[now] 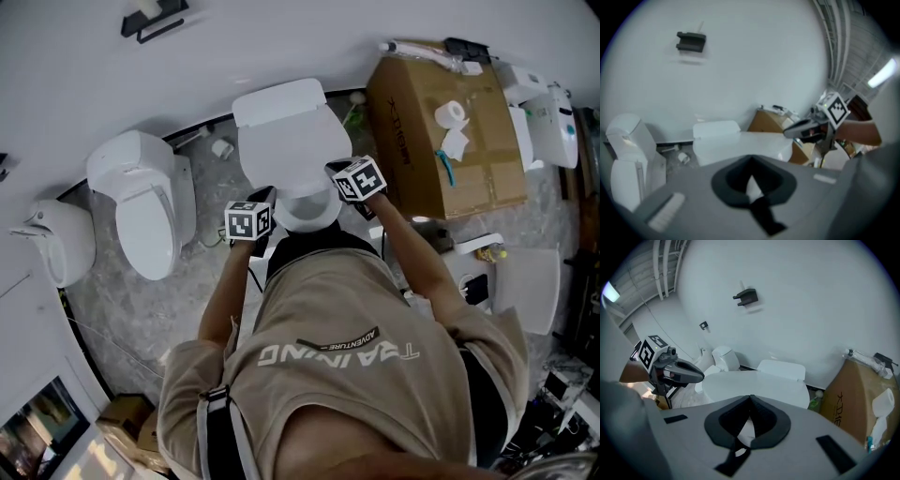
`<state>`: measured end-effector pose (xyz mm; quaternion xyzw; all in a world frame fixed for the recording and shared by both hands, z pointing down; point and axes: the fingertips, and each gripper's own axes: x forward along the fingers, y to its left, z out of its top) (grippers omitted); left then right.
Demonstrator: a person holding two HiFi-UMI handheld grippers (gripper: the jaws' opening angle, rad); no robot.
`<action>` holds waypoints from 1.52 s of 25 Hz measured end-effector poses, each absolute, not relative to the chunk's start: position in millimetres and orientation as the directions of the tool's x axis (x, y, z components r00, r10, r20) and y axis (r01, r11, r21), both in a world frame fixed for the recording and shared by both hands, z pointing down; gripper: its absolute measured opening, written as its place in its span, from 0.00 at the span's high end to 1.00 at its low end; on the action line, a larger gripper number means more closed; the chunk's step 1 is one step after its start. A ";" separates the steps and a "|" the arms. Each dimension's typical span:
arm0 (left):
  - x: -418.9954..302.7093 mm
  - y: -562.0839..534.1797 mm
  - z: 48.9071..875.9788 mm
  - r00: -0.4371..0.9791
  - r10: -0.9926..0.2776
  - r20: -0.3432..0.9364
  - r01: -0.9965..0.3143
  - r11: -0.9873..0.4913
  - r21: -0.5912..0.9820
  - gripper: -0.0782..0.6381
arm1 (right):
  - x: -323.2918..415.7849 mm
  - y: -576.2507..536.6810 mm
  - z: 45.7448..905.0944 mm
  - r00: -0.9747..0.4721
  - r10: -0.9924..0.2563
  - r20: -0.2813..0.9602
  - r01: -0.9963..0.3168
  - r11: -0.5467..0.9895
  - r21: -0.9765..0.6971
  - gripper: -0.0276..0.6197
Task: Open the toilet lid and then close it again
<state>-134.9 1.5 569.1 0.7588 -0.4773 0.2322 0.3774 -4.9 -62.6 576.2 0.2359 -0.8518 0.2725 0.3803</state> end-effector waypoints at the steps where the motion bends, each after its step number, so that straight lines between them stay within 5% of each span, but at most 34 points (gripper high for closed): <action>1: -133.8 5.4 573.2 0.436 -0.550 0.712 -0.899 -0.244 0.363 0.88 | -3.8 -58.9 580.5 -0.601 -0.186 0.777 -0.602 0.745 -0.287 0.94; 10: -119.3 46.2 615.8 0.379 -0.519 0.766 -0.922 -0.140 0.361 0.88 | 11.8 -20.7 629.2 -0.595 -0.123 0.794 -0.552 0.781 -0.292 0.94; 31: -97.0 111.2 712.0 0.447 -0.373 0.813 -0.894 -0.151 0.422 0.88 | 33.0 41.1 723.6 -0.484 -0.055 0.873 -0.593 0.755 -0.281 0.94; 38: -115.8 90.5 727.1 0.381 -0.451 0.807 -0.917 -0.073 0.392 0.88 | 37.3 59.3 758.0 -0.445 -0.028 0.895 -0.580 0.770 -0.264 0.94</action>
